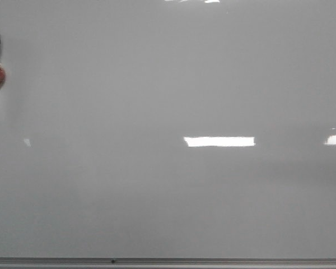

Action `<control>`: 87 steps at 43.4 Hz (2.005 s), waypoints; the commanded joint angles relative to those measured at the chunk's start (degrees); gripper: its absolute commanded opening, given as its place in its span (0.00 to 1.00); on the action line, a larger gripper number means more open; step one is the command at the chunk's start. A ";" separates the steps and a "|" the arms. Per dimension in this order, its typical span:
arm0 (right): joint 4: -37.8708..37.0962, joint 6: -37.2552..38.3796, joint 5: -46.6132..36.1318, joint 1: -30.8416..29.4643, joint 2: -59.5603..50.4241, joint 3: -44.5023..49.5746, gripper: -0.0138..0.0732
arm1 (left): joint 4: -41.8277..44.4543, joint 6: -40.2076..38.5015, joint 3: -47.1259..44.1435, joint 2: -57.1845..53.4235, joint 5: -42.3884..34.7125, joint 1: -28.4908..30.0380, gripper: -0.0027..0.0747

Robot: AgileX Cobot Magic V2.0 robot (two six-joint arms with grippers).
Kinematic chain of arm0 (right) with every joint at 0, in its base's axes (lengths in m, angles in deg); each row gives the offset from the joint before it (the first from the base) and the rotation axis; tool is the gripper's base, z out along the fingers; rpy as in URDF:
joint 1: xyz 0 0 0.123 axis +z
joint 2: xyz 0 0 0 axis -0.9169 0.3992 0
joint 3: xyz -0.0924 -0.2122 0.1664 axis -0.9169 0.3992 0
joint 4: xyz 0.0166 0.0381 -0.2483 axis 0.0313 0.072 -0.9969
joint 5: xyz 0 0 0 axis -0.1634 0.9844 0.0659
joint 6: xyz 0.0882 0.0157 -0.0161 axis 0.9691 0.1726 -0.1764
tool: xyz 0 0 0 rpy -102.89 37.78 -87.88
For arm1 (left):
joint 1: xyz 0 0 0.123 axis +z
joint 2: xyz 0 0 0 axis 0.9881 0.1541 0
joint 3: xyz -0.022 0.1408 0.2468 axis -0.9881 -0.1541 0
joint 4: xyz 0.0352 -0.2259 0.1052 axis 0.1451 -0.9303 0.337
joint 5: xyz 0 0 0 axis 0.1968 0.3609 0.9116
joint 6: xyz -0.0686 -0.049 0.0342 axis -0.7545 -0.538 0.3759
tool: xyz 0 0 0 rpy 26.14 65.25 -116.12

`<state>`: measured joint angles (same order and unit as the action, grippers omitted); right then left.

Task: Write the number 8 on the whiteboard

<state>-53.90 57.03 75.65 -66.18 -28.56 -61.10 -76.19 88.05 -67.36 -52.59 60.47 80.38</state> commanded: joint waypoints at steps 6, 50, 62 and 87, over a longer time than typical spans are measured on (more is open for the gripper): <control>-0.72 0.04 -3.60 -0.10 -0.98 -0.07 0.03 | -0.53 -0.16 -0.68 -0.68 -4.78 -0.02 0.01; -0.81 -4.36 20.09 -0.05 12.81 -29.97 0.03 | -0.53 -0.16 32.81 12.07 14.26 -0.02 0.01; -0.81 -4.36 24.97 -0.05 25.60 -38.09 0.03 | -0.53 -0.16 39.24 22.19 24.45 -0.02 0.01; -0.81 -4.60 25.68 -0.05 37.88 -38.12 0.35 | -0.53 0.09 39.14 33.20 27.40 -0.02 0.25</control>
<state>-53.98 53.18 105.22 -66.18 8.39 -97.14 -76.19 88.14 -29.99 -21.75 91.85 80.38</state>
